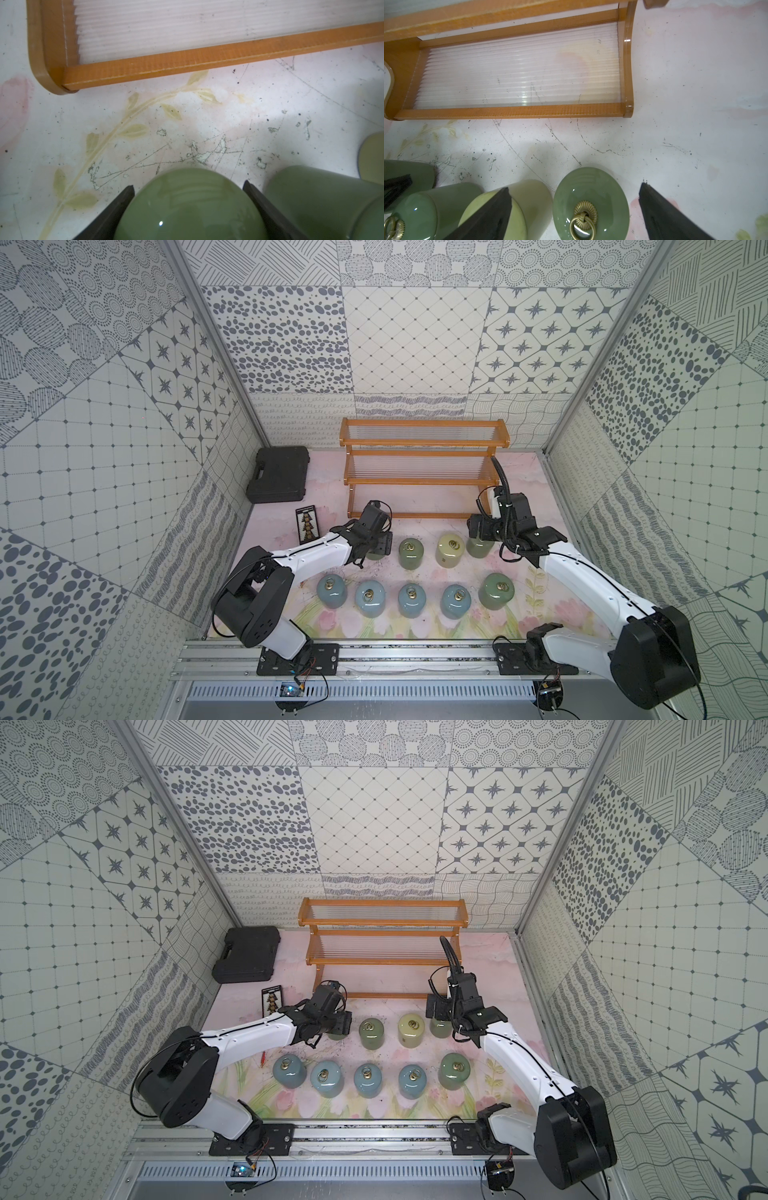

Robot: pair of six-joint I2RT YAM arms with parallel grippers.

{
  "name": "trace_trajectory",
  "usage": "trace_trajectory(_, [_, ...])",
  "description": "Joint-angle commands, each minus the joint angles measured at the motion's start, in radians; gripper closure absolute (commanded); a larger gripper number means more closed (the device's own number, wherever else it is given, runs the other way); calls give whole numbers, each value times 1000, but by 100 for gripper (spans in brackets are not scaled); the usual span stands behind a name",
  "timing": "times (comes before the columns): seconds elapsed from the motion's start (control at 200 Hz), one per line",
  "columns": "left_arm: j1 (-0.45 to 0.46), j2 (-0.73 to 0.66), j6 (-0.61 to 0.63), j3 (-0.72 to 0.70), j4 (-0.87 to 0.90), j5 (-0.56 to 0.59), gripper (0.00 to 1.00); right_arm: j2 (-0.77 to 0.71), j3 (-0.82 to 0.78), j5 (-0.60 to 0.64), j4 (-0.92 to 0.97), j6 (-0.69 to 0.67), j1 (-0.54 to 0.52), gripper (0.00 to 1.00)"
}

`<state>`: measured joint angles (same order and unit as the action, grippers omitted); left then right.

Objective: Remove the tea canisters from the shelf
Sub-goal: Place the tea canister at the center of the board.

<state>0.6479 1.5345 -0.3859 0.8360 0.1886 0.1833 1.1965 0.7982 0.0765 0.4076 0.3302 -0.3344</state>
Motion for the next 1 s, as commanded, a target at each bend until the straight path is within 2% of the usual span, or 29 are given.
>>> trace_trajectory(0.0, [10, -7, -16, -4, -16, 22, 17, -9, -11, -2, -35, 3, 3, 0])
trace_trajectory(0.996, [13, -68, -16, -13, -2, 29, 8, -12, -9, 10, -31, -2, 3, 0])
